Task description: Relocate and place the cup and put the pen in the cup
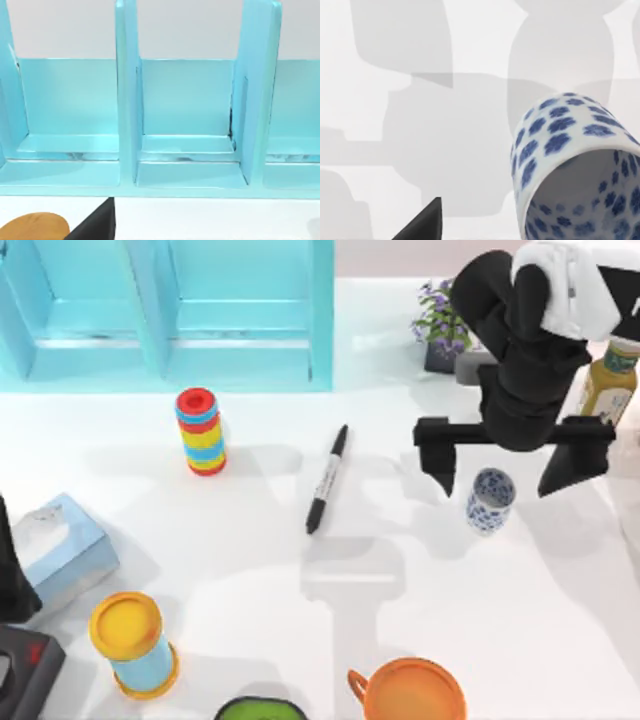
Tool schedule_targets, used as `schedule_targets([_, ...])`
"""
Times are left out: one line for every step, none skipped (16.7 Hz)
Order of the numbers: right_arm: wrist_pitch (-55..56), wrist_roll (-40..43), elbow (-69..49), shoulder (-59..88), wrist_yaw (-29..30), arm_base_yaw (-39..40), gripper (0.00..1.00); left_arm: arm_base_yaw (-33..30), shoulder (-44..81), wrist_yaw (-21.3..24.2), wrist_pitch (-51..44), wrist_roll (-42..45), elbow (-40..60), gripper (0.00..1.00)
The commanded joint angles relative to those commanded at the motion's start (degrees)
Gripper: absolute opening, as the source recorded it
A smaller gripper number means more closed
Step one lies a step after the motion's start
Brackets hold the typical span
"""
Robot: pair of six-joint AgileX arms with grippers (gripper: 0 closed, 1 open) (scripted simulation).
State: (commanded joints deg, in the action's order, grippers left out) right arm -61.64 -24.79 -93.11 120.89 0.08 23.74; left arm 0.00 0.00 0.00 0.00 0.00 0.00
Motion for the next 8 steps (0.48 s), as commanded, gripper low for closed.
schedule_targets([0.0, 0.0, 0.0, 0.0, 0.0, -0.1, 1.00, 0.0, 0.0, 0.0, 0.0, 0.0, 0.0, 1.00])
schedule_targets([-0.1, 0.0, -0.2, 0.0, 0.0, -0.1, 1.00, 0.0, 0.0, 0.0, 0.0, 0.0, 0.0, 1.00])
schedule_targets([-0.9, 0.0, -0.9, 0.2, 0.0, 0.0, 1.00, 0.0, 0.0, 0.0, 0.0, 0.0, 0.0, 1.00])
schedule_targets([-2.1, 0.0, -2.2, 0.6, 0.0, 0.0, 1.00, 0.0, 0.0, 0.0, 0.0, 0.0, 0.0, 1.00])
schedule_targets([-4.0, 0.0, -4.2, 0.9, 0.0, 0.1, 1.00, 0.0, 0.0, 0.0, 0.0, 0.0, 0.0, 1.00])
schedule_targets([-6.5, 0.0, -6.7, 1.3, 0.0, 0.1, 1.00, 0.0, 0.0, 0.0, 0.0, 0.0, 0.0, 1.00])
schedule_targets([-9.5, 0.0, -9.9, 1.6, 0.0, 0.1, 1.00, 0.0, 0.0, 0.0, 0.0, 0.0, 0.0, 1.00])
schedule_targets([-12.9, 0.0, -13.6, 2.0, 0.0, 0.1, 1.00, 0.0, 0.0, 0.0, 0.0, 0.0, 0.0, 1.00])
